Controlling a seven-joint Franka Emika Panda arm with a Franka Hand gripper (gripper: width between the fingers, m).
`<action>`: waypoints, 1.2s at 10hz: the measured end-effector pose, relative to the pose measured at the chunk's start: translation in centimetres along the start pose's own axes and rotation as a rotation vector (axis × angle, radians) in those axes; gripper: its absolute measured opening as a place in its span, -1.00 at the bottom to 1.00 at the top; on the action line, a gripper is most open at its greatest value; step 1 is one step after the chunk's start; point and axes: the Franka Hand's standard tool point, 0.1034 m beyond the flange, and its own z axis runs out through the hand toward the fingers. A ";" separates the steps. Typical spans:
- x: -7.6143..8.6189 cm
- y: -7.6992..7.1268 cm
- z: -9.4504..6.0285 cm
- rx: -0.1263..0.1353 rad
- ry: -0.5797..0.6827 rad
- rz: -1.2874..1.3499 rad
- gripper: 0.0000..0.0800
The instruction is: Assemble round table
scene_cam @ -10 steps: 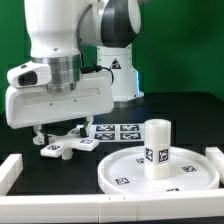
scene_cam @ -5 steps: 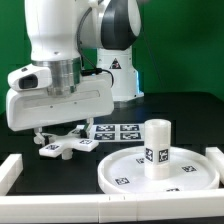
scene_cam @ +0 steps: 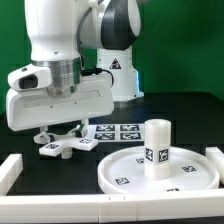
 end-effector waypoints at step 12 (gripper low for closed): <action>5.3 -6.0 -4.8 0.037 0.011 0.132 0.11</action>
Offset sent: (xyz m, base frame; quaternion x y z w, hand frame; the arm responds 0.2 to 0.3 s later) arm 0.0066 0.0193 0.0181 0.0078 -0.0023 0.0522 0.9986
